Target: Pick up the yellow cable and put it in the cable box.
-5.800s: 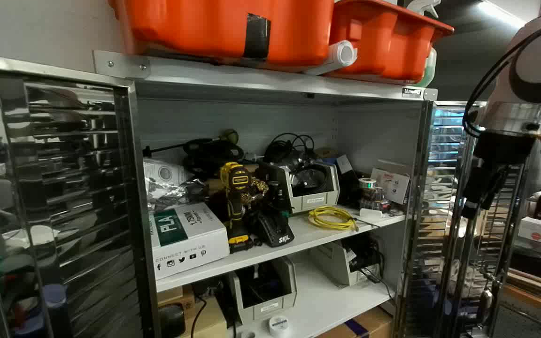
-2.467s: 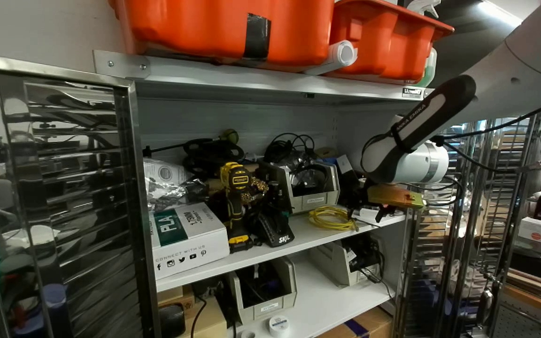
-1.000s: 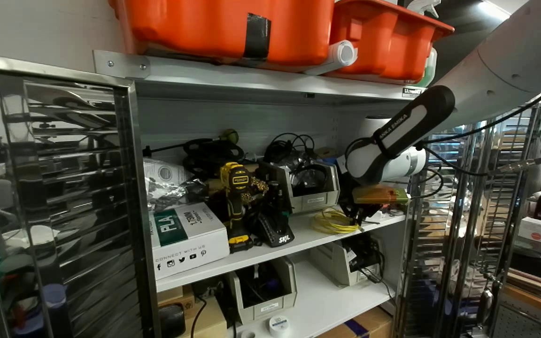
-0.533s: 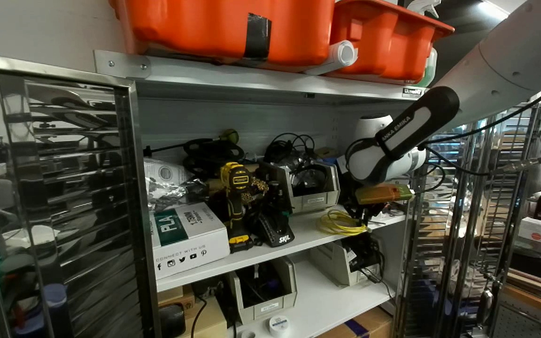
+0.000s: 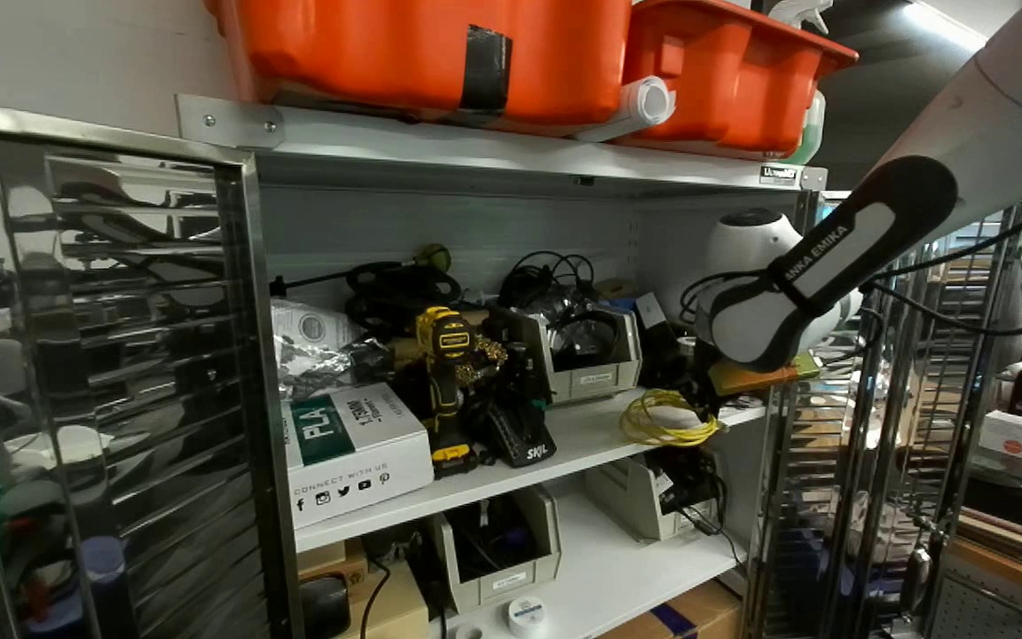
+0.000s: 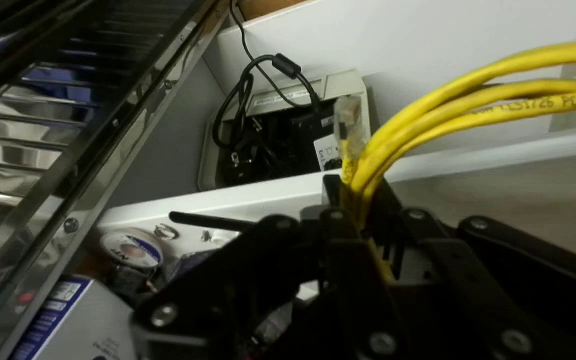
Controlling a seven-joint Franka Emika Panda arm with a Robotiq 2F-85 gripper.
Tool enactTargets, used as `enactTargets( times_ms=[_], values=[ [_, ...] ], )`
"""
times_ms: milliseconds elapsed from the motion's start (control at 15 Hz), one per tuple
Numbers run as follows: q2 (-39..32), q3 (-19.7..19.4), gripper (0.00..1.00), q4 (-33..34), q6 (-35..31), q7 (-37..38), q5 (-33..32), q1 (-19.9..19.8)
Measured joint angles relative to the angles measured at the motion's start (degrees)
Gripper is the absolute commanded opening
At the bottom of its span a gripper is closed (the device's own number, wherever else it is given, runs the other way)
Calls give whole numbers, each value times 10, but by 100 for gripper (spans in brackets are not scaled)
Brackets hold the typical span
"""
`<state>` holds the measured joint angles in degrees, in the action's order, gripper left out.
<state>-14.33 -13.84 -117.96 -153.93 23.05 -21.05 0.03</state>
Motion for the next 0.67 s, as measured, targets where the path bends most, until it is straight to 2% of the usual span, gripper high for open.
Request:
enactTargets(
  times_ms=[400,667],
  values=[
    [71,-19,9,-97,-169,63,-85,0],
    [86,-41,7,-112,-245,133,-157,0]
  ],
)
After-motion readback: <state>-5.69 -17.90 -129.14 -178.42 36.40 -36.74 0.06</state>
